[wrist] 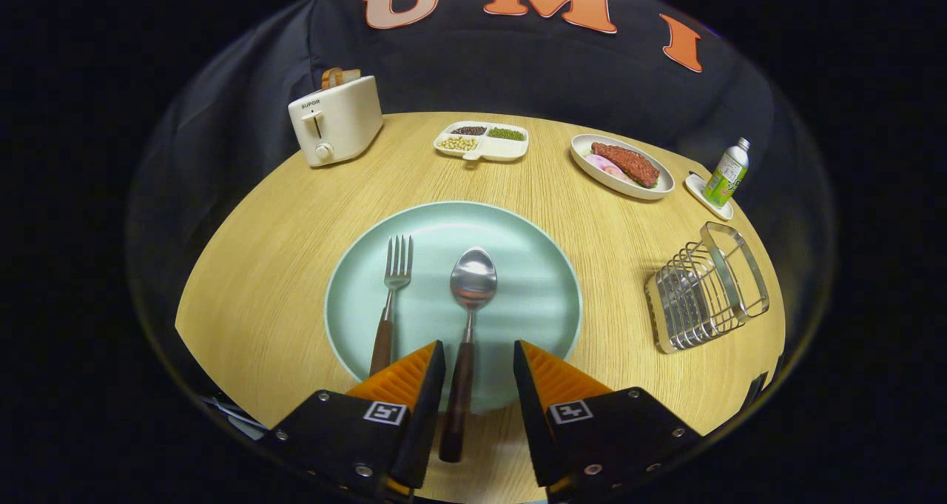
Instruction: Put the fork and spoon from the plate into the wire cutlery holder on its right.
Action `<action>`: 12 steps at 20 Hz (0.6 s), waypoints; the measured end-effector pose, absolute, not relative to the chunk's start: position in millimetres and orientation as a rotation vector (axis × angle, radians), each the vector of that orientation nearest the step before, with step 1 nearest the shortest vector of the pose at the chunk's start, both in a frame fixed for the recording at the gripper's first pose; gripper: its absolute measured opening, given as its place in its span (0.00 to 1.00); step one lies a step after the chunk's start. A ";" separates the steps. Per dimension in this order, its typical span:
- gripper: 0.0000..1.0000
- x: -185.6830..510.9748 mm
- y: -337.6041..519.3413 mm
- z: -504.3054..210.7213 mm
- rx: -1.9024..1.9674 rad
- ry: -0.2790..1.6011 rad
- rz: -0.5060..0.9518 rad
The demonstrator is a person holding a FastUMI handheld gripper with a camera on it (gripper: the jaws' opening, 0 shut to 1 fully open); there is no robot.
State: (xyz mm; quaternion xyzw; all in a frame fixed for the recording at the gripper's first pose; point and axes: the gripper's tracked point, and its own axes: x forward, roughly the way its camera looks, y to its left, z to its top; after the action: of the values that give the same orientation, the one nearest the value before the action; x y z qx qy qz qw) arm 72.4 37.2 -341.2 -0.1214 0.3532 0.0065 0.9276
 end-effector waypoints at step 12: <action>0.05 72.8 37.0 -350.4 -0.200 0.766 -0.013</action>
State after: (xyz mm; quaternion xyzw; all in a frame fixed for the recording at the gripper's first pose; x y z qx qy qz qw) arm 72.8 37.0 -350.4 -0.0973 0.3729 -0.0064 0.9227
